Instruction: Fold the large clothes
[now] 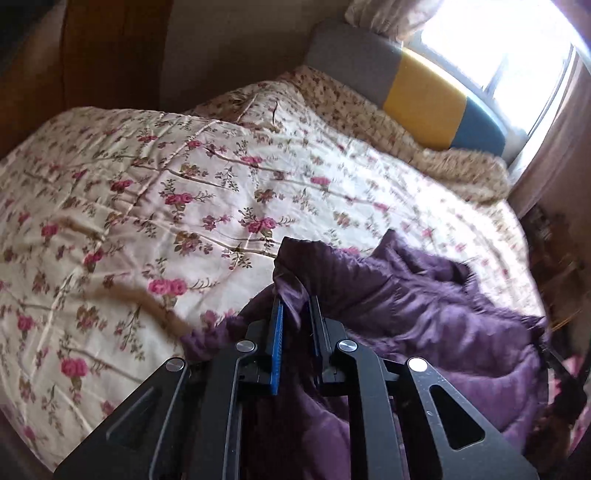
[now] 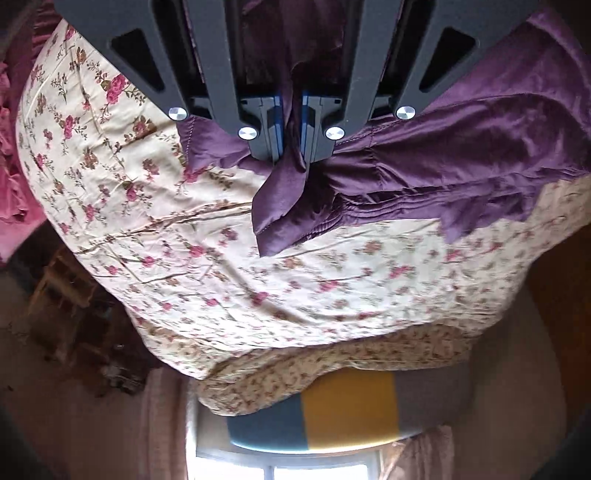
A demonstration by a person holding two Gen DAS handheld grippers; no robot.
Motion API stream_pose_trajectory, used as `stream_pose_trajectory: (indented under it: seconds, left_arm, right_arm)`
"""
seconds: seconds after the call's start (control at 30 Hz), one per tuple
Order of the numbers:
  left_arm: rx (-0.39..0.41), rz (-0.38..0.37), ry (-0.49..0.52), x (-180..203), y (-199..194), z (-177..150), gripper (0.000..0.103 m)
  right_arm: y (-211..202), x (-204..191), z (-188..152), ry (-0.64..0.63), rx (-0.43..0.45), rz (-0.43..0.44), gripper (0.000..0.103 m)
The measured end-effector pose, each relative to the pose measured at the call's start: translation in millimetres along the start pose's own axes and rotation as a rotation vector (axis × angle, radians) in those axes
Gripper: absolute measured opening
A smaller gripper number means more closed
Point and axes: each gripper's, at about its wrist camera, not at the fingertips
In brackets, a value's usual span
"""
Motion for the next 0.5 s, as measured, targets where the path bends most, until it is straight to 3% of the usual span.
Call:
stream_pose_trajectory:
  seconds: [0.23, 0.5]
  left_arm:
    - [-0.011, 0.128, 0.101, 10, 43, -12, 0.013]
    - [0.031, 0.154, 0.101, 15, 53, -20, 0.013]
  right_arm:
    - [39, 6, -11, 0.007, -0.037, -0.046, 0.008]
    - [60, 2, -16, -0.008, -0.056, -0.062, 0.009]
Point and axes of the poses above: each gripper's, at about its wrist camera, not at the fingertips, and y roughly the way its jaws point, x to its right, z to its top, and after that the axes turned 5 degrees about y, right-handed
